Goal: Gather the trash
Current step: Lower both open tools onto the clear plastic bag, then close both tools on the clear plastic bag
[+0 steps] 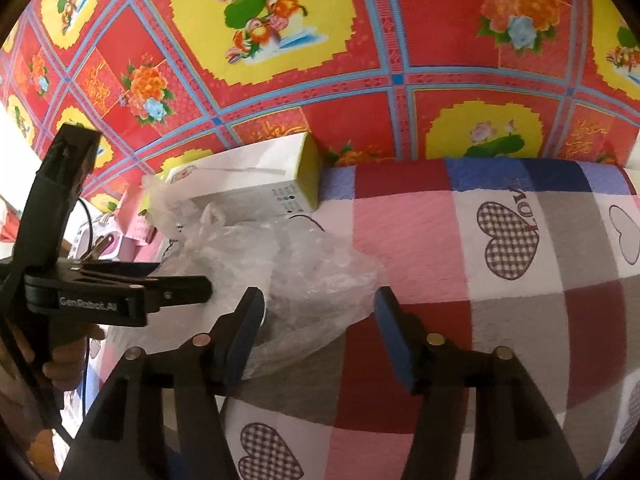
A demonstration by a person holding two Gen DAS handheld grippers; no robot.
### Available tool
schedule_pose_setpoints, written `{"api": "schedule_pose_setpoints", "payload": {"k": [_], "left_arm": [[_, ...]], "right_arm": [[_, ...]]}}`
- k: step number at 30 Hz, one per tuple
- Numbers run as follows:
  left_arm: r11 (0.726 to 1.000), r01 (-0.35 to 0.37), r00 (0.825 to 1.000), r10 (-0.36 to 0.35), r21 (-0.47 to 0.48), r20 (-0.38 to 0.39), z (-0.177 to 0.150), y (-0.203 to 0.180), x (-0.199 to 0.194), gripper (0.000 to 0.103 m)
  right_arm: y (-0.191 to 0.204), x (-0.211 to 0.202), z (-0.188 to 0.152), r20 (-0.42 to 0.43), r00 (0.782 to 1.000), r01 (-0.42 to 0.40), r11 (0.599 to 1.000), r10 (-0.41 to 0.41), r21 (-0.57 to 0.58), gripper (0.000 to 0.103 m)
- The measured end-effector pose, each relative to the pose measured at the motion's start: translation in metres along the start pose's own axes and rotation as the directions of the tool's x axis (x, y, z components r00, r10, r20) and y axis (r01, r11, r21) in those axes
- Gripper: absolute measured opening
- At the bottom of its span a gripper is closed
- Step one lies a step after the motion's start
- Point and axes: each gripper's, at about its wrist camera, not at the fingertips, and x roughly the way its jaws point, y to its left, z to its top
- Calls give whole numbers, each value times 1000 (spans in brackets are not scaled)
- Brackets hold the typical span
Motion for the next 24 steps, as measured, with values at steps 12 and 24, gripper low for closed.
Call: {"api": "schedule_pose_setpoints", "payload": {"k": [12, 24], "left_arm": [[998, 59, 994, -58, -11, 93, -15, 0, -8, 59], [996, 80, 982, -83, 27, 167, -30, -9, -33, 27]], "right_arm": [[13, 28, 0, -59, 995, -75, 997, 75, 15, 33], [36, 6, 1, 41, 992, -118, 993, 119, -27, 5]]}}
